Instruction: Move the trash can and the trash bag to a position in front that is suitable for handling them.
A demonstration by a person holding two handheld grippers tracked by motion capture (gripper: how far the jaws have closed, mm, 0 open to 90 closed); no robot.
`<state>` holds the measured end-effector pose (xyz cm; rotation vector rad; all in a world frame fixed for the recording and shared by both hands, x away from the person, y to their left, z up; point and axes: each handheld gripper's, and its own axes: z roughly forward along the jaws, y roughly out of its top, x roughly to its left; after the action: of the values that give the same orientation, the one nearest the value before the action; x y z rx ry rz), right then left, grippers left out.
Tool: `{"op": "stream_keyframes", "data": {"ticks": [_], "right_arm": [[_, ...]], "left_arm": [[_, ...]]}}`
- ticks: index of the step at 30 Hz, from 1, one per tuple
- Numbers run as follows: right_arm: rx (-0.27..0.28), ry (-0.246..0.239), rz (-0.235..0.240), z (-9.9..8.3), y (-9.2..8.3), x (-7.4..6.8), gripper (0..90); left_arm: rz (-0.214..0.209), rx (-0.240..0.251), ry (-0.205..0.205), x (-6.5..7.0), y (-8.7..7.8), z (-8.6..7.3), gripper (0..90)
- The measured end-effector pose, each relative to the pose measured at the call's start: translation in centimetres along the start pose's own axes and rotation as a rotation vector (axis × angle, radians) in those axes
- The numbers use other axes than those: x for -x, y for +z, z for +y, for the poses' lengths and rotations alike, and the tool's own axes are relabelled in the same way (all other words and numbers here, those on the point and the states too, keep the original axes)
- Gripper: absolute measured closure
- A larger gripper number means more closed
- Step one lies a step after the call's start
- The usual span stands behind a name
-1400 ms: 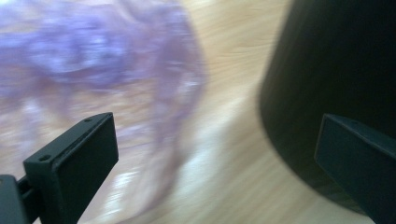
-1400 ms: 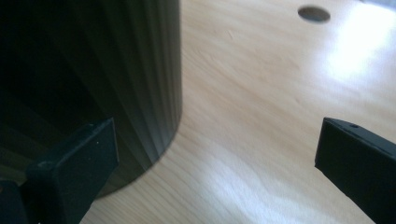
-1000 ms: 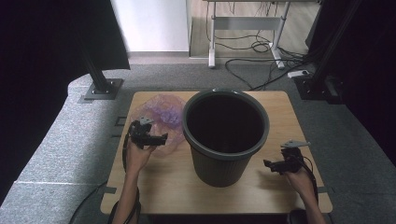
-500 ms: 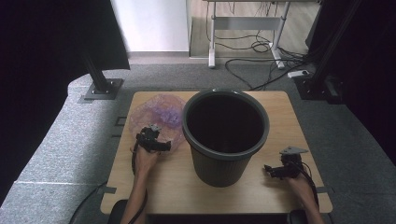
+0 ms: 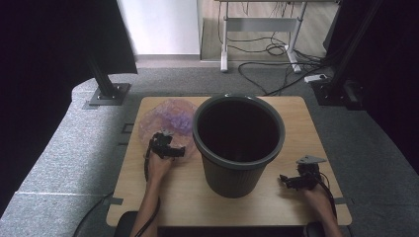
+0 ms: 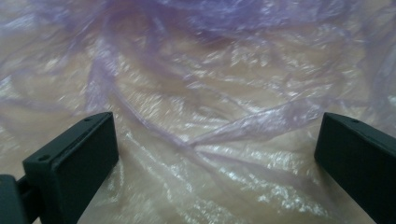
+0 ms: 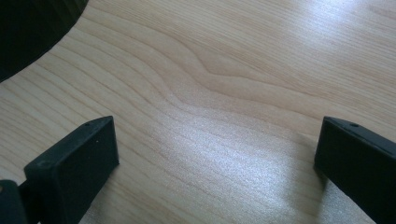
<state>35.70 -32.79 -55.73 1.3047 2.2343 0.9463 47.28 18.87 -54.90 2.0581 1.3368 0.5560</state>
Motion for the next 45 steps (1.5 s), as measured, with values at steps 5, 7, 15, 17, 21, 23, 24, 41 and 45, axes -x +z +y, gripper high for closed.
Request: {"op": "stream_keyframes", "data": {"ticks": [5,7,15,17,21,23,24,41,45], "right_arm": [[0.0,0.0,0.0,0.0,0.0,0.0,0.0],[0.0,0.0,0.0,0.0,0.0,0.0,0.0],[0.0,0.0,0.0,0.0,0.0,0.0,0.0],[0.0,0.0,0.0,0.0,0.0,0.0,0.0],[0.0,0.0,0.0,0.0,0.0,0.0,0.0],[0.0,0.0,0.0,0.0,0.0,0.0,0.0],[0.0,0.0,0.0,0.0,0.0,0.0,0.0],[0.0,-0.001,0.0,0.0,0.0,0.0,0.0],[0.0,-0.002,0.0,0.0,0.0,0.0,0.0]], "left_arm": [[-0.03,0.002,0.025,1.6,1.4,1.4,0.0],[-0.041,0.002,0.036,2.3,1.9,2.0,0.0],[-0.082,0.001,0.078,4.9,4.0,4.2,0.0],[-0.092,0.001,0.089,5.6,4.5,4.7,0.0],[-0.115,-0.003,0.115,6.7,5.5,5.8,0.0],[-0.126,-0.003,0.127,7.4,6.0,6.3,0.0],[-0.13,-0.002,0.133,7.7,6.3,6.6,0.0],[-0.149,0.071,0.103,6.7,3.5,10.9,0.0],[-0.052,0.103,0.082,3.8,1.8,11.5,0.0]]}}
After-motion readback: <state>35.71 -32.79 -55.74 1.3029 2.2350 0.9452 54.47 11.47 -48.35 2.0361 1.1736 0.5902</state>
